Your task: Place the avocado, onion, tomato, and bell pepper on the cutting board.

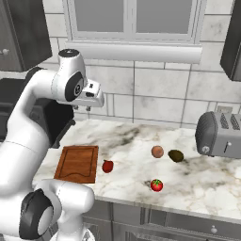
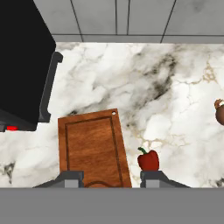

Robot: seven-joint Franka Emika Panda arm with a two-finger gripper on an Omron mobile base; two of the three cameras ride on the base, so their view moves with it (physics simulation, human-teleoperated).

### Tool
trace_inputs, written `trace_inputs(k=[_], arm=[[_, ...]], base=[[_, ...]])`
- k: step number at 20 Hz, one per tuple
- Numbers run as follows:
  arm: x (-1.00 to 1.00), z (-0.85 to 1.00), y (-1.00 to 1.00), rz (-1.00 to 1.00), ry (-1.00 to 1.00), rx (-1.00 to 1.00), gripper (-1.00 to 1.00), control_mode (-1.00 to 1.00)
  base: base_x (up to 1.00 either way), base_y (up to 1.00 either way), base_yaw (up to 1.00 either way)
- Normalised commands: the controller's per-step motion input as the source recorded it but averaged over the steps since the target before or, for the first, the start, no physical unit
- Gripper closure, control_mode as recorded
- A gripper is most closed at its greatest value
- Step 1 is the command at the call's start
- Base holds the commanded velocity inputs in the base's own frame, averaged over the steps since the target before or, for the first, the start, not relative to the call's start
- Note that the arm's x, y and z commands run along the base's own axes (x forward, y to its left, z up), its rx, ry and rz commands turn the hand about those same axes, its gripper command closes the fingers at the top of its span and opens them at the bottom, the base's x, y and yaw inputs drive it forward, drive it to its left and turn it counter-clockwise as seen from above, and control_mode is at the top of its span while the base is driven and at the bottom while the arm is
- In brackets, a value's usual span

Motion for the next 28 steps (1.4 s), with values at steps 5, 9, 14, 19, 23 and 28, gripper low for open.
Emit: trace_inputs(k=[5, 9, 14, 19, 23, 28], arm=[[-0.22, -0.07, 0.01, 0.00, 0.00, 0.00, -1.00, -1.00], [-0.42, -0.22, 0.00, 0.00, 0.00, 0.00, -1.00, -1.00], [-0.36, -0.34, 0.00, 0.00, 0.00, 0.00, -1.00, -1.00], [-0.04, -0.34, -0.05, 0.00, 0.05, 0.00, -1.00, -1.00], [0.00, -0.24, -0.05, 0.00, 0.10, -0.03, -1.00, -1.00], [0.00, -0.16, -0.14, 0.00, 0.09, -0.04, -1.00, -1.00]], base=[[0.00, 0.00, 0.00], [0.00, 0.00, 0.00], [0.00, 0.00, 0.00], [0.00, 0.00, 0.00], [0.00, 0.00, 0.00], [0.00, 0.00, 0.00]])
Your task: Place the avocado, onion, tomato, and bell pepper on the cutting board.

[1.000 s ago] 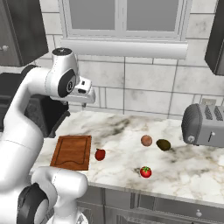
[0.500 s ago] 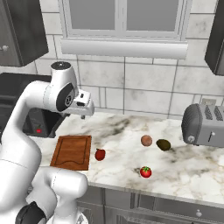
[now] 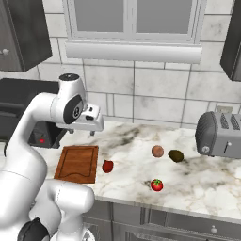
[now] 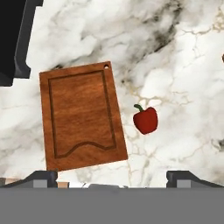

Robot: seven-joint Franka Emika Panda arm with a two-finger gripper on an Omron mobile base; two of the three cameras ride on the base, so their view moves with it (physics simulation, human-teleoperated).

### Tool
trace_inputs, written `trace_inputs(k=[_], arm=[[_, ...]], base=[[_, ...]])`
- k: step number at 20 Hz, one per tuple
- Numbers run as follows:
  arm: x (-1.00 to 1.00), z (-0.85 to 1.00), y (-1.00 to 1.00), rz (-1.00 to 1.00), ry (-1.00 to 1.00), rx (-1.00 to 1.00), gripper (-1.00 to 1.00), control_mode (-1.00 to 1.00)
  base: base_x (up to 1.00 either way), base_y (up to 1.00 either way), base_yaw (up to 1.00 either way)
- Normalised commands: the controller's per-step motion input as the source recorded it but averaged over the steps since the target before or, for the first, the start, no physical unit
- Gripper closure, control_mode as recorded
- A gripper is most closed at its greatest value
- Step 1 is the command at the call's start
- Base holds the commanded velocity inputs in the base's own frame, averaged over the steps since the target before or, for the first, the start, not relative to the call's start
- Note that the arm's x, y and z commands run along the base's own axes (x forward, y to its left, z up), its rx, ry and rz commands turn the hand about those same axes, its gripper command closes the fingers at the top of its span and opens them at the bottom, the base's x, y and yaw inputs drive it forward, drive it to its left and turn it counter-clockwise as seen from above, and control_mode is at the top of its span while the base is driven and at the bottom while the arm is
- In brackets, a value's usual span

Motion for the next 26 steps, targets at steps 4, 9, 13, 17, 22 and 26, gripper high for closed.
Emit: trace_inputs(k=[4, 9, 13, 17, 22, 26], arm=[[0.04, -0.13, -0.23, 0.01, 0.11, 0.00, -1.00, -1.00], [0.22, -0.04, -0.20, 0.08, 0.04, 0.00, -1.00, -1.00], [0.29, -0.13, -0.14, 0.08, 0.03, 0.00, -1.00, -1.00], [0.24, -0.33, -0.21, 0.08, 0.03, 0.00, -1.00, -1.00], [0.24, -0.41, -0.32, 0.09, 0.02, 0.00, -1.00, -1.00], [0.30, -0.37, -0.25, 0.06, 0.03, 0.00, -1.00, -1.00]], base=[[0.00, 0.00, 0.00], [0.00, 0.00, 0.00], [0.00, 0.00, 0.00], [0.00, 0.00, 0.00], [0.00, 0.00, 0.00], [0.00, 0.00, 0.00]])
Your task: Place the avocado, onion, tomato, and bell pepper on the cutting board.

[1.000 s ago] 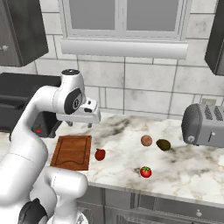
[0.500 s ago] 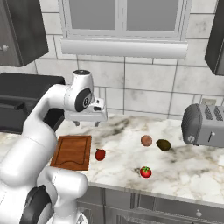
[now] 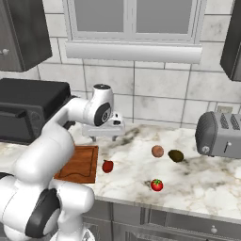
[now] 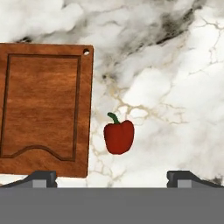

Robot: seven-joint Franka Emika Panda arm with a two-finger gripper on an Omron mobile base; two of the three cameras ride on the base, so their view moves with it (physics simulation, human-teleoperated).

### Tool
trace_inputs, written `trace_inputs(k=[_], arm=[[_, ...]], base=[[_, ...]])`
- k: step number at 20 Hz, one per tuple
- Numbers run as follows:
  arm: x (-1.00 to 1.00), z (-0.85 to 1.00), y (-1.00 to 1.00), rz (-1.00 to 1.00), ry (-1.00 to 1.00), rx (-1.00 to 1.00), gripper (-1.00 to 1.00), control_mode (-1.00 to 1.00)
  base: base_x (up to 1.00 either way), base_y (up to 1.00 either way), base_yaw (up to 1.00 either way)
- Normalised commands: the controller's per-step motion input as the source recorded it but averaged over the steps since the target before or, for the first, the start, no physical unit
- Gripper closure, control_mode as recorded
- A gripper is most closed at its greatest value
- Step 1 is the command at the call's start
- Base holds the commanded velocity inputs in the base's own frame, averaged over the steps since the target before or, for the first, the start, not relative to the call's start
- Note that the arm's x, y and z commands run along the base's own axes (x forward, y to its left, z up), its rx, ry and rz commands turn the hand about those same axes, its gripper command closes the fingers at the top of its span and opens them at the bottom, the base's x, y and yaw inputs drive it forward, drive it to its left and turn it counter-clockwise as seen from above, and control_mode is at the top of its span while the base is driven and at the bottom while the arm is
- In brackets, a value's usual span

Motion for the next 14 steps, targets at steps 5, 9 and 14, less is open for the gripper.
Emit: trace_inputs(k=[5, 9, 14], arm=[[0.30, -0.32, -0.06, 0.01, 0.07, 0.00, -1.00, -1.00], [0.13, -0.35, 0.00, 0.00, 0.10, 0.00, -1.00, -1.00], [0.00, -0.36, 0.00, 0.00, 0.08, 0.00, -1.00, -1.00]], base=[[0.00, 0.00, 0.00], [0.00, 0.00, 0.00], [0.00, 0.00, 0.00]])
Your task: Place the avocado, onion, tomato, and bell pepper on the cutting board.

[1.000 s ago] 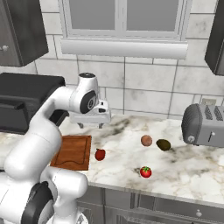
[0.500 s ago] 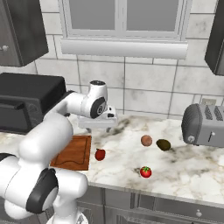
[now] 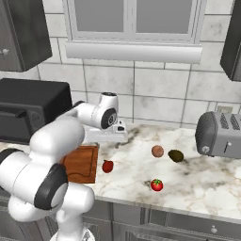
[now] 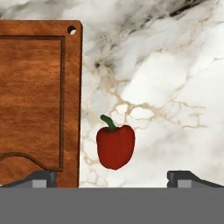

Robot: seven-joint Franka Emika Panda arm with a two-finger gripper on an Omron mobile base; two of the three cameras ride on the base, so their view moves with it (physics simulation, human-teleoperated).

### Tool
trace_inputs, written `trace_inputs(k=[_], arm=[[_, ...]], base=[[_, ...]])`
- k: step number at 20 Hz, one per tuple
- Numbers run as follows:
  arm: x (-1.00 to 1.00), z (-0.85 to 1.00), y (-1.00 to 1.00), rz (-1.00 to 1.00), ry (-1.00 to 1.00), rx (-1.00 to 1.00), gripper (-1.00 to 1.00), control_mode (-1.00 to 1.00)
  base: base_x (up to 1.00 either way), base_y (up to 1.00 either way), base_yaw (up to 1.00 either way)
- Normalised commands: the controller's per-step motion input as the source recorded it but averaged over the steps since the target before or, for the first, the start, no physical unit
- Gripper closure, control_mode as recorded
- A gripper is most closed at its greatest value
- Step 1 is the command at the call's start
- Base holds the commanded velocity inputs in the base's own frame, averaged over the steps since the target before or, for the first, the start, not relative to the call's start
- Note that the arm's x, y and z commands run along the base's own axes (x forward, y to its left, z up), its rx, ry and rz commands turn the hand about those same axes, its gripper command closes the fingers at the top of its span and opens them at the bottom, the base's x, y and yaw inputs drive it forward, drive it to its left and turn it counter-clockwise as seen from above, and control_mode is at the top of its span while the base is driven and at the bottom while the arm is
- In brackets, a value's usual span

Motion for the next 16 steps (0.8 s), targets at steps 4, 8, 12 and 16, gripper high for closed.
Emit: trace_inputs(k=[4, 8, 12, 16], arm=[[0.00, -0.32, 0.00, 0.00, 0.07, 0.00, -1.00, -1.00], [0.00, -0.21, 0.00, 0.00, 0.06, 0.01, -1.00, -1.00], [0.00, -0.16, 0.00, 0.00, 0.04, 0.03, -1.00, -1.00], [0.00, -0.17, 0.00, 0.00, 0.02, 0.02, -1.00, -1.00]], base=[[0.00, 0.00, 0.00], [0.00, 0.00, 0.00], [0.00, 0.00, 0.00], [0.00, 0.00, 0.00]])
